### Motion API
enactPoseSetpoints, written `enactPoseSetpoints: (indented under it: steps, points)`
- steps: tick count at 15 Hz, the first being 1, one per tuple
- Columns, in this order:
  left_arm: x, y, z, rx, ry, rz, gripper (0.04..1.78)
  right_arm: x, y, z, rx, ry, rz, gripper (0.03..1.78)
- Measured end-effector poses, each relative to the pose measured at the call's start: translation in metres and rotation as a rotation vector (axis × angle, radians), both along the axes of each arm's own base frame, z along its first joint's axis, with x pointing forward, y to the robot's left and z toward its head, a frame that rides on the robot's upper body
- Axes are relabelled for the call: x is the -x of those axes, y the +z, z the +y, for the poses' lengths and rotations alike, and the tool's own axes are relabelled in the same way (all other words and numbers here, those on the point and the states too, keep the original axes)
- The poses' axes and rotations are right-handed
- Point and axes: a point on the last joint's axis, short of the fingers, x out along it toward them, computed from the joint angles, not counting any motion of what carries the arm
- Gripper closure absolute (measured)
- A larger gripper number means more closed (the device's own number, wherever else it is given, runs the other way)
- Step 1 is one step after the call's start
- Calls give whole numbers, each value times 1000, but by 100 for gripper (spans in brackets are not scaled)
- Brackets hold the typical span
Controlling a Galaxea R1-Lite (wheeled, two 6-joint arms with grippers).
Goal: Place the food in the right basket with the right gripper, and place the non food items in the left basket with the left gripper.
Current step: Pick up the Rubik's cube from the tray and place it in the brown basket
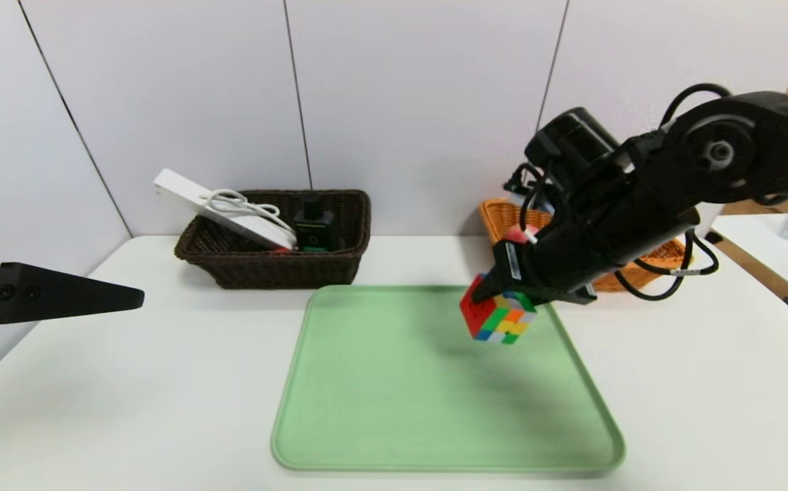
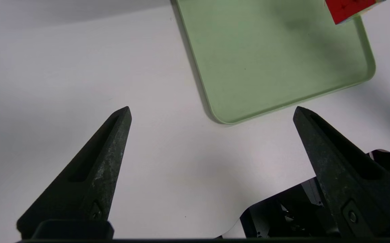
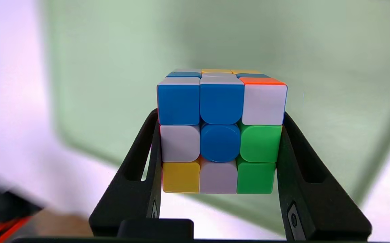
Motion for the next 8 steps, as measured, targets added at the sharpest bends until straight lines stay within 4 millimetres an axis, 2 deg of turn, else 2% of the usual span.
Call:
enactPoseSetpoints:
  steps: [3,6,8]
  points:
    - [1,0,0,2,2,-2,13,-3,32,7,-225,101,-186,90]
    - [1,2,0,4,0,-8,13,-28,49,28,-363,115,-464,90]
    - [1,1,0,4,2,-4,13,-47,53,51,-434,104,-632,90]
